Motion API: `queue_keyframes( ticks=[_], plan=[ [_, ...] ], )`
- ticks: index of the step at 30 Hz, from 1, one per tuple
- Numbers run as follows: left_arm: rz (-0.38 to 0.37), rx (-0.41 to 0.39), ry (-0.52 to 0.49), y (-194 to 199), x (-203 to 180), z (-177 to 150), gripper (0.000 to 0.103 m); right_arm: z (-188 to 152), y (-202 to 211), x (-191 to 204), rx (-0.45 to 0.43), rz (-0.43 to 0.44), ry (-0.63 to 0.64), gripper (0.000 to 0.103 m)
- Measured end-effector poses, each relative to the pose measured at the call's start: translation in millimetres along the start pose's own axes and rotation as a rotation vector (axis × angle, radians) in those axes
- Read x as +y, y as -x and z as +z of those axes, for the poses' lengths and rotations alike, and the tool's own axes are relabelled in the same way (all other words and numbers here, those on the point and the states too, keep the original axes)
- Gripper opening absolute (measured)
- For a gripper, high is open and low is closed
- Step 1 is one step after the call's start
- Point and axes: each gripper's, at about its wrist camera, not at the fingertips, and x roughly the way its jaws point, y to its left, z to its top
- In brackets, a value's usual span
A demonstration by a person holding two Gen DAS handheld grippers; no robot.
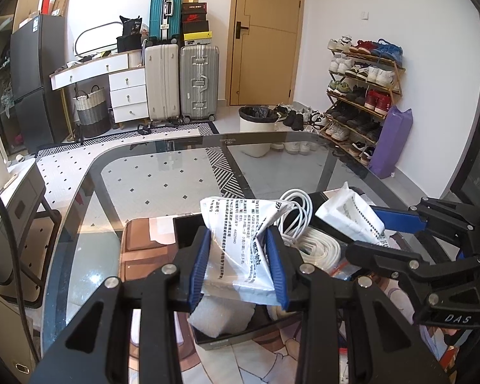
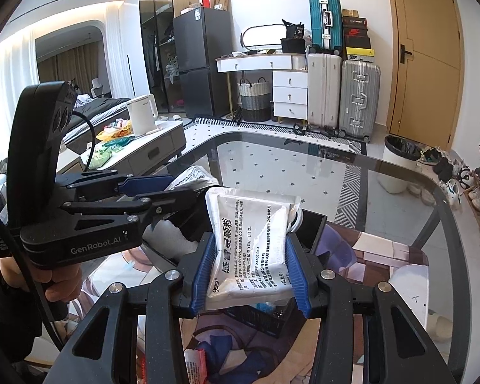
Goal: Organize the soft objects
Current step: 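Lower both packets into the box and open both tools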
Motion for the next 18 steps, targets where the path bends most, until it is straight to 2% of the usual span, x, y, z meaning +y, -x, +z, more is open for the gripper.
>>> queue_keyframes(
  ticks=[18],
  plan=[
    [0.008,0.038,0.007,-28.1,-3.9,-5.7,0.034,2.1,-28.9,-4.5,0.016,0.027,-0.012,0.044]
  ],
)
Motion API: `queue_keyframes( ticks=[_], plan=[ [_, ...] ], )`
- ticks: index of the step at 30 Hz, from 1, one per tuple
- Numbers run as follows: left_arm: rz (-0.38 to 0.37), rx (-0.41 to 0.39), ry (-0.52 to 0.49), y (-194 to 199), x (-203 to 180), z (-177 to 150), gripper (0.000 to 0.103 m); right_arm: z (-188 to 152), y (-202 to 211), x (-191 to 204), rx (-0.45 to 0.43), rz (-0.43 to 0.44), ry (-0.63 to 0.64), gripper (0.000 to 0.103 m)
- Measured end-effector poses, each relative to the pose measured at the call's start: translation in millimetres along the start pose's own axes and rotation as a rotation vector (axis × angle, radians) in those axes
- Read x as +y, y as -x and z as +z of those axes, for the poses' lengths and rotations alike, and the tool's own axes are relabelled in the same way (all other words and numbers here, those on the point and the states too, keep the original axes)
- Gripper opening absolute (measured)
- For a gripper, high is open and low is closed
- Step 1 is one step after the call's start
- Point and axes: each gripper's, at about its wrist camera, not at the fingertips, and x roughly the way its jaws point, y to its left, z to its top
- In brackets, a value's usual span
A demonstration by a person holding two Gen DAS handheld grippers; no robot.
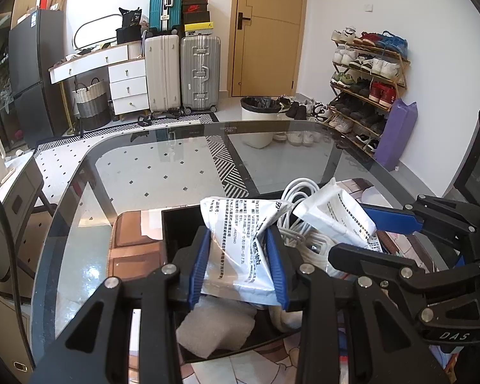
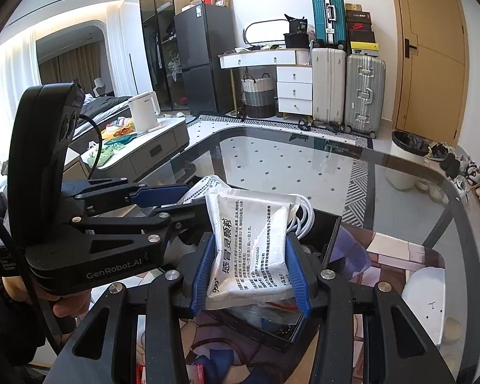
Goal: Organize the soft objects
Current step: 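Lower both packets into the box and open both tools, then withdraw both tools up out of the black box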
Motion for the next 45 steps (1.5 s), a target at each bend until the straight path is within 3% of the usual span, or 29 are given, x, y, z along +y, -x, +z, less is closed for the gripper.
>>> queue_keyframes(
  ticks=[34,39,41,43,45],
  plan=[
    [0.038,0.018,-0.042,-17.7,0.8,-11.8,0.035,-9.1,-38.5,1.1,0.068,-0.076,0.071,0.044],
    [0.034,0.027,-0.041,-16.5,-0.7,-11.5,0.04,-8.7,-34.2,6.0,0.079,-0.08,0.105,0.051],
    [0.038,0.03,-0.043,-14.5,-1.8,-11.8,0.048,-8.9,-30.3,6.5,0.077,-0.085,0.112,0.064],
    [0.043,0.027,-0.051,-10.8,-3.6,-12.7,0.057,-9.1,-24.4,7.2,0.065,-0.094,0.115,0.068],
    [0.049,0.02,-0.056,-6.1,-5.1,-12.1,0.061,-9.9,-17.6,8.3,0.054,-0.113,0.119,0.078]
  ],
)
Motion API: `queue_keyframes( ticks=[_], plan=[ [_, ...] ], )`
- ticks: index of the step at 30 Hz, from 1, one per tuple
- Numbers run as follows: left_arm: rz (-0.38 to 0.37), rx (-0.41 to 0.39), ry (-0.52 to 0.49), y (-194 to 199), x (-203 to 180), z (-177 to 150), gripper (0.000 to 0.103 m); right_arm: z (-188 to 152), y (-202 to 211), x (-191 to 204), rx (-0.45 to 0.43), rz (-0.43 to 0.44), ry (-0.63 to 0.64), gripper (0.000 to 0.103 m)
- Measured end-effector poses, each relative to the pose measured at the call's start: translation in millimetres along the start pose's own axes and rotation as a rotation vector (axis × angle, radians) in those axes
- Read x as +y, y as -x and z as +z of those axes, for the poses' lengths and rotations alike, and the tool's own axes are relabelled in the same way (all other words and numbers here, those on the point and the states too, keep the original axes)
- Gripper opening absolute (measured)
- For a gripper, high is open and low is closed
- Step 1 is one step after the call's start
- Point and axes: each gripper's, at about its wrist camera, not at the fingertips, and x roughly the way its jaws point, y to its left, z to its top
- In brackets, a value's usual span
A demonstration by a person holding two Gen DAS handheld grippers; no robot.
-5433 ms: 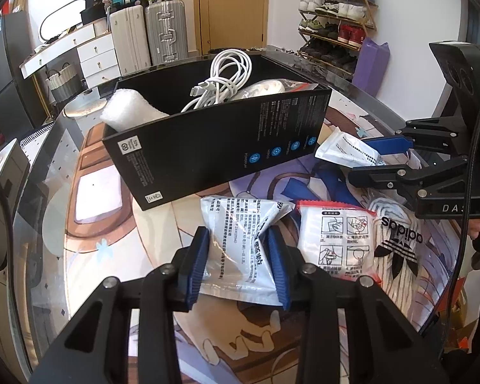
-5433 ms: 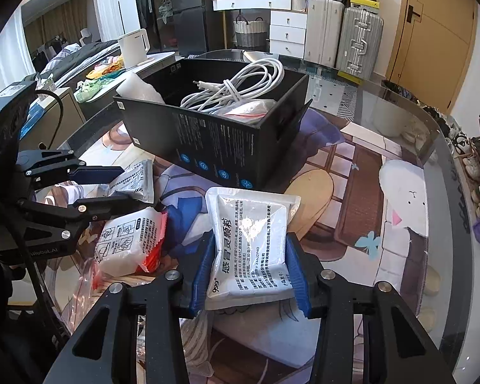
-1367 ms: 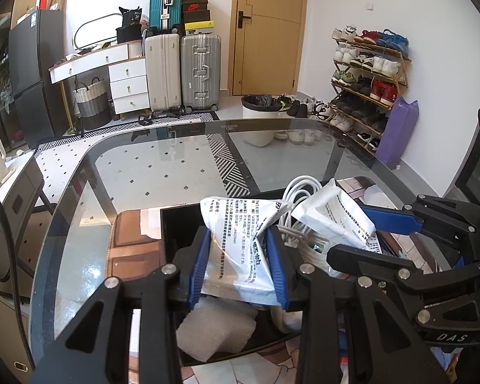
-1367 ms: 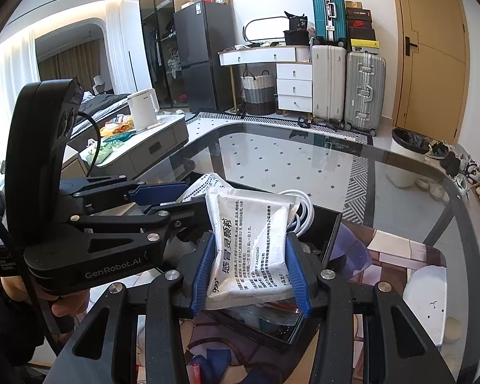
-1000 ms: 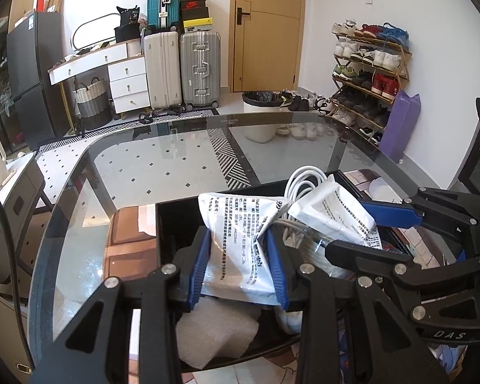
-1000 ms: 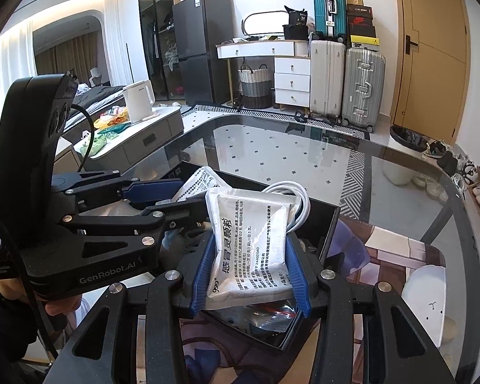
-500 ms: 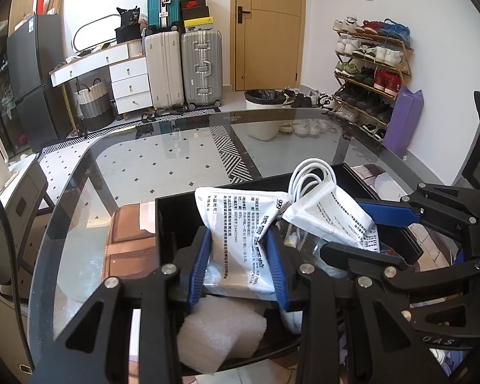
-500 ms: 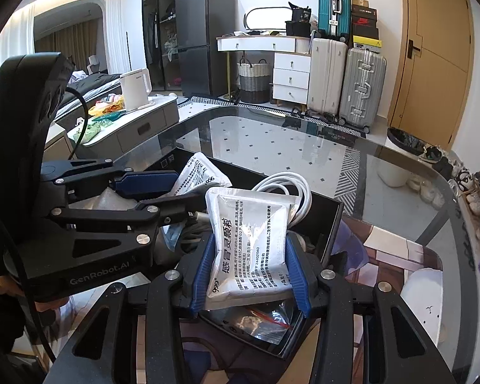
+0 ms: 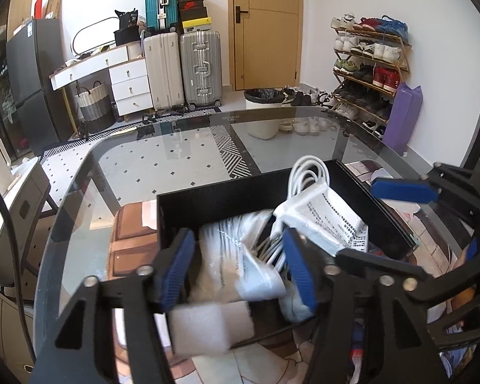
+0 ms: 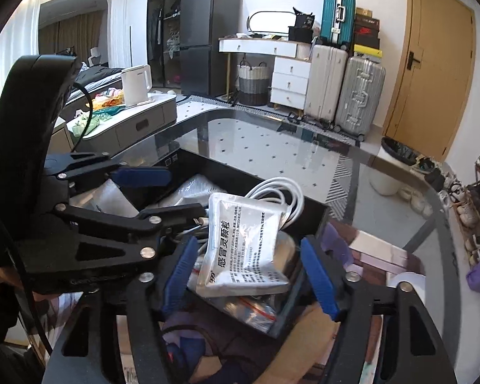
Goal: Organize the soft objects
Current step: 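Withdraw both tools up out of the black box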
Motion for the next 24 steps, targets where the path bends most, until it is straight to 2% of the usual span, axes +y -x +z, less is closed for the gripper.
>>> queue_keyframes(
  ticks=[3,5,6,8,10,14,24],
  plan=[
    [0.004,-0.004,-0.004,6.3,-0.6,0.2,0.068,-4.4,10.8,-2.4,-0.016,-0.016,-0.008,0.088],
    [-0.003,-0.013,-0.001,11.5,-0.3,-0.2,0.08,-6.3,18.7,-3.5,-0.029,-0.026,-0.01,0.093],
    [-0.007,-0.021,0.002,15.3,-0.9,-0.6,0.082,-7.5,22.5,-4.3,-0.032,-0.034,-0.012,0.097],
    [0.004,-0.032,-0.005,21.5,-3.1,-1.7,0.093,-9.7,30.0,-6.1,-0.043,-0.048,-0.016,0.1],
    [0.006,-0.045,-0.012,28.0,-5.6,-2.7,0.097,-10.6,36.8,-5.5,-0.054,-0.057,-0.022,0.102],
    [-0.004,-0.066,-0.028,41.6,-10.7,-4.7,0.103,-14.9,48.2,-6.3,-0.058,-0.062,-0.027,0.102],
    [-0.004,-0.087,-0.024,69.5,-8.8,-16.5,0.103,-30.3,82.0,-2.6,-0.088,-0.065,-0.037,0.102]
  ],
)
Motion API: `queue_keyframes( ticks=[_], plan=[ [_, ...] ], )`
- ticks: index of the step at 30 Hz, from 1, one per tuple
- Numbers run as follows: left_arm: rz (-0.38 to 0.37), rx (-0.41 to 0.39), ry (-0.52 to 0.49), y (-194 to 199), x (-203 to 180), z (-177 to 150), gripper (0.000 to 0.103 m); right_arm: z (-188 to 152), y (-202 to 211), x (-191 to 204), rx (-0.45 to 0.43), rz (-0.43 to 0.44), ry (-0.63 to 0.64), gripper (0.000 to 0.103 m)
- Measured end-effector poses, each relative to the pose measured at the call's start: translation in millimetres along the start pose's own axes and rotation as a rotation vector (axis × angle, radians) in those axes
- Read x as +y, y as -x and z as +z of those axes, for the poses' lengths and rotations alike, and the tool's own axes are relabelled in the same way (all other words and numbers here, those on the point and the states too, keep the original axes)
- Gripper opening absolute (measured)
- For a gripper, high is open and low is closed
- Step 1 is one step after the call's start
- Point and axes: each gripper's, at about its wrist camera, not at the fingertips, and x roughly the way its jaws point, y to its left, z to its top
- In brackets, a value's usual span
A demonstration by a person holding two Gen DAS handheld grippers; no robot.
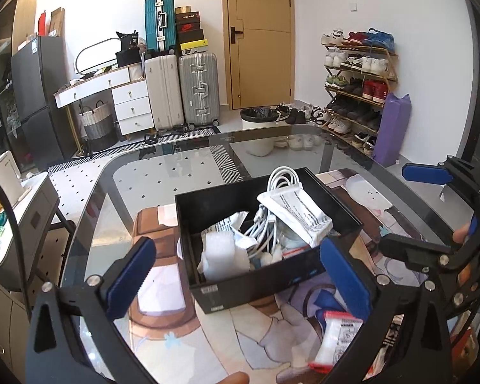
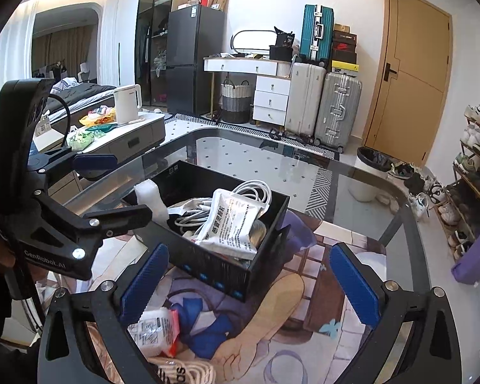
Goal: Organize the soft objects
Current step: 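Withdraw both tools up out of the black box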
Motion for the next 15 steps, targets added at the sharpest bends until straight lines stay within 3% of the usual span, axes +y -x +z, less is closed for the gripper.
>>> queue_keyframes(
  ticks=[15],
  plan=[
    [0.024,0.0,0.002,20.3,-7.6,-20.4,0.103,-24.1,22.1,-5.1,0.01,0.035,-0.062,0.102]
  ],
)
